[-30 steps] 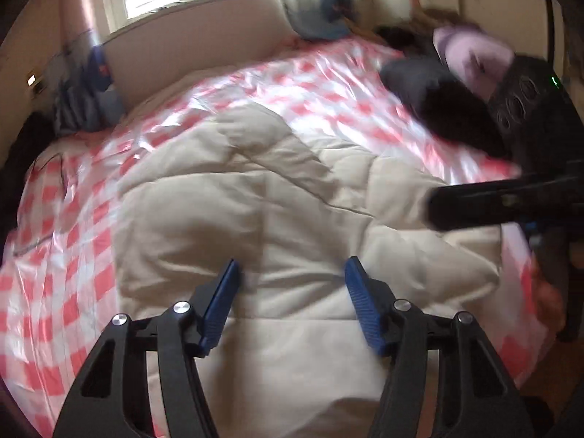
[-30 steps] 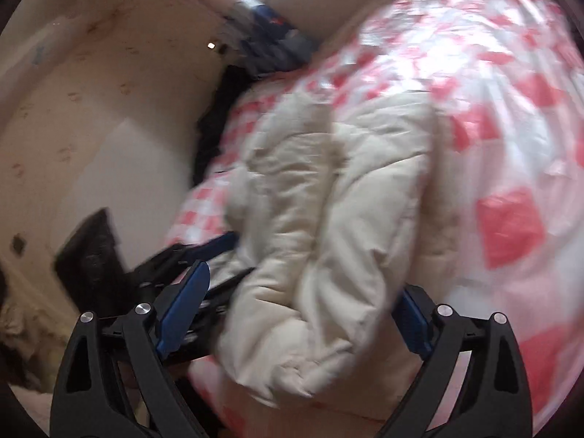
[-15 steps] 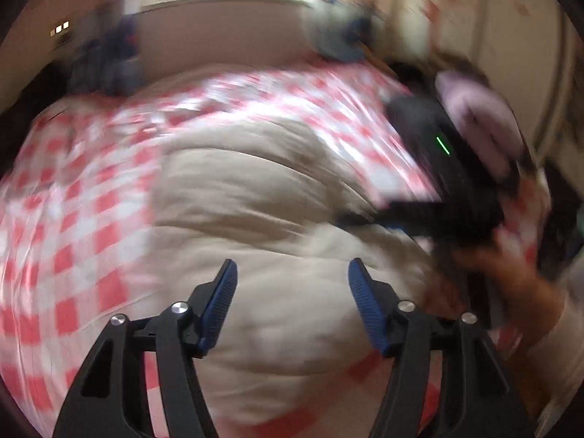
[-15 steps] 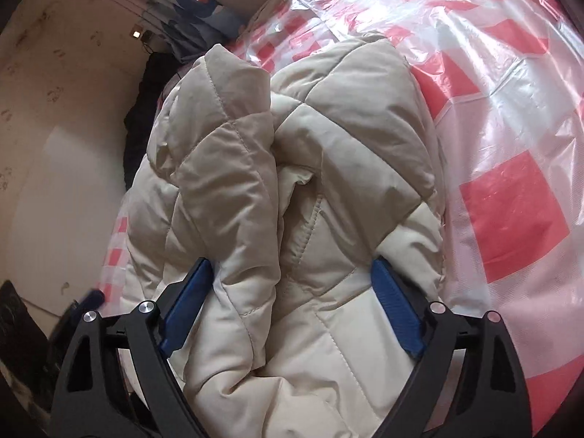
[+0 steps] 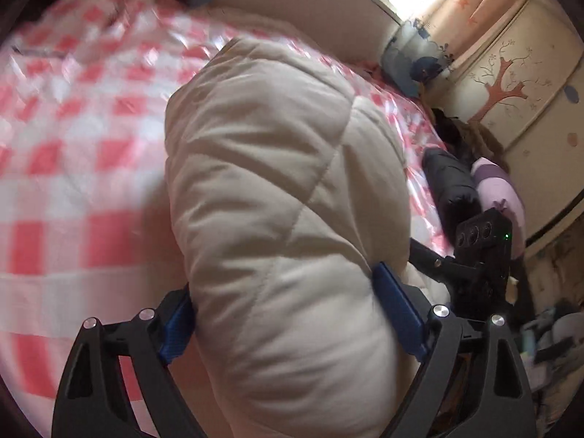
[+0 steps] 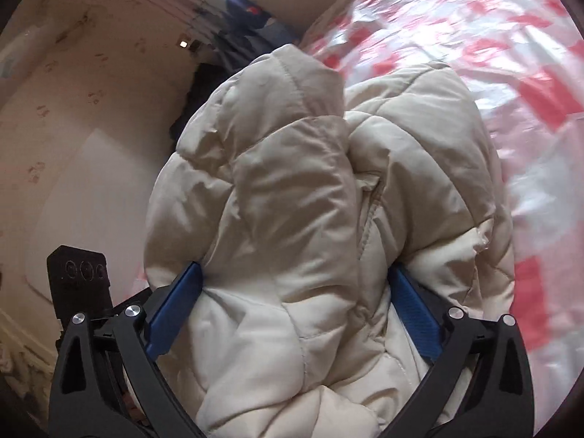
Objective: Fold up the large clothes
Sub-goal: 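Press and tuck the folded jacket bundle with both grippers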
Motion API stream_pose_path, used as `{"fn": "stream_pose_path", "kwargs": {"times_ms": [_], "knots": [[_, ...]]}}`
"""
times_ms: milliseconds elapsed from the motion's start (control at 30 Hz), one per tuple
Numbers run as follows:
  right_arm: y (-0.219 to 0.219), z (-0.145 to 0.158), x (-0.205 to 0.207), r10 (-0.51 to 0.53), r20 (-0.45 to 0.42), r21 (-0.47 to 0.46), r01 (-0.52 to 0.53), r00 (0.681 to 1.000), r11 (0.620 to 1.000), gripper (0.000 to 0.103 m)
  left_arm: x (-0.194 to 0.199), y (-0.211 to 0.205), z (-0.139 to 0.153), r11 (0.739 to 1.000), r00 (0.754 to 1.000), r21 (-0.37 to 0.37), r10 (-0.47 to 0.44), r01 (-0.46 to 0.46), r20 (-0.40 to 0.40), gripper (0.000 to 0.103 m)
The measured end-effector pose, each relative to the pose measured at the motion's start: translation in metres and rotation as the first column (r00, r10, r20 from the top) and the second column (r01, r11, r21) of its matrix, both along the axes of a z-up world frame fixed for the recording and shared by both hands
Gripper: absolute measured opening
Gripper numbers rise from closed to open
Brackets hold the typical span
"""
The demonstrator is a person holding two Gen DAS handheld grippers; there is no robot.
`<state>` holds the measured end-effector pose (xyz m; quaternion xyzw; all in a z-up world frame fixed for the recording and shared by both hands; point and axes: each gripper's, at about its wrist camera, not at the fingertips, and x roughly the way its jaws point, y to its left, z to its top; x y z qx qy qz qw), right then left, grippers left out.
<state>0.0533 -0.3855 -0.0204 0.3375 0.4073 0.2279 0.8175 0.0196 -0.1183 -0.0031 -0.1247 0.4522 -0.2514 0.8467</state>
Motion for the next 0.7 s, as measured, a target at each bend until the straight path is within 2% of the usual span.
{"fn": "stream_pose_path", "kwargs": {"times_ms": [67,100,133,200,233,300,367,400,433,467,500,533,567,600,633,700], "knots": [[0.045,-0.002,0.007,0.105,0.003,0.062,-0.105,0.994,0.993,0.097,-0.018,0.037,0.028,0.994,0.997,0.102,0.043,-0.05,0.066,0.086],[0.07,-0.005,0.01,0.16,-0.019,0.037,-0.159,0.987,0.987,0.097,-0.021,0.052,0.033,0.985,0.996,0.161,0.057,-0.069,0.072,0.086],[0.09,-0.006,0.011,0.201,-0.047,-0.021,-0.203,0.978,0.979,0.097,-0.027,0.068,0.033,0.967,0.996,0.239,0.074,-0.085,0.054,0.086],[0.115,-0.005,0.007,0.232,-0.073,-0.184,-0.241,0.97,0.953,0.096,-0.023,0.088,0.011,0.944,0.994,0.321,0.098,-0.077,-0.047,0.086],[0.121,-0.004,0.005,0.239,-0.071,-0.256,-0.249,0.969,0.934,0.096,-0.022,0.1,-0.007,0.943,0.988,0.325,0.113,-0.073,-0.105,0.087],[0.119,-0.002,-0.004,0.212,-0.068,-0.331,-0.223,0.975,0.917,0.096,-0.026,0.111,-0.013,0.949,0.986,0.299,0.131,-0.096,-0.099,0.088],[0.103,-0.001,-0.016,0.124,-0.086,-0.356,-0.147,0.989,0.923,0.096,-0.036,0.107,0.0,0.931,0.985,0.329,0.173,-0.157,-0.019,0.087],[0.096,-0.003,-0.019,0.111,-0.099,-0.363,-0.139,0.989,0.921,0.096,-0.04,0.102,0.01,0.911,0.978,0.356,0.2,-0.207,0.057,0.087],[0.092,-0.008,-0.02,0.112,-0.132,-0.373,-0.154,0.985,0.915,0.096,-0.042,0.096,0.017,0.905,0.973,0.357,0.2,-0.23,0.118,0.087],[0.089,-0.012,-0.022,0.122,-0.166,-0.383,-0.178,0.978,0.907,0.096,-0.039,0.09,0.017,0.909,0.973,0.351,0.189,-0.225,0.135,0.087],[0.088,-0.008,-0.019,0.12,-0.181,-0.4,-0.185,0.976,0.898,0.096,-0.031,0.079,0.007,0.917,0.984,0.359,0.149,-0.173,0.094,0.087],[0.089,0.003,-0.02,0.102,-0.167,-0.444,-0.167,0.981,0.88,0.096,-0.03,0.063,-0.002,0.895,0.989,0.42,0.12,-0.148,0.091,0.089],[0.09,0.018,-0.023,0.076,-0.119,-0.493,-0.125,0.99,0.861,0.096,-0.028,0.049,-0.008,0.856,0.986,0.494,0.106,-0.154,0.125,0.09],[0.092,0.038,-0.023,0.057,-0.043,-0.511,-0.071,0.997,0.857,0.096,-0.027,0.045,-0.011,0.853,0.986,0.498,0.103,-0.154,0.129,0.09],[0.094,0.058,-0.022,0.05,0.038,-0.495,-0.025,0.998,0.869,0.096,-0.027,0.045,-0.012,0.864,0.986,0.48,0.103,-0.153,0.13,0.09],[0.106,0.082,-0.006,0.055,0.108,-0.468,0.002,0.993,0.884,0.096,-0.028,0.044,-0.011,0.863,0.986,0.482,0.092,-0.149,0.14,0.09]]}}
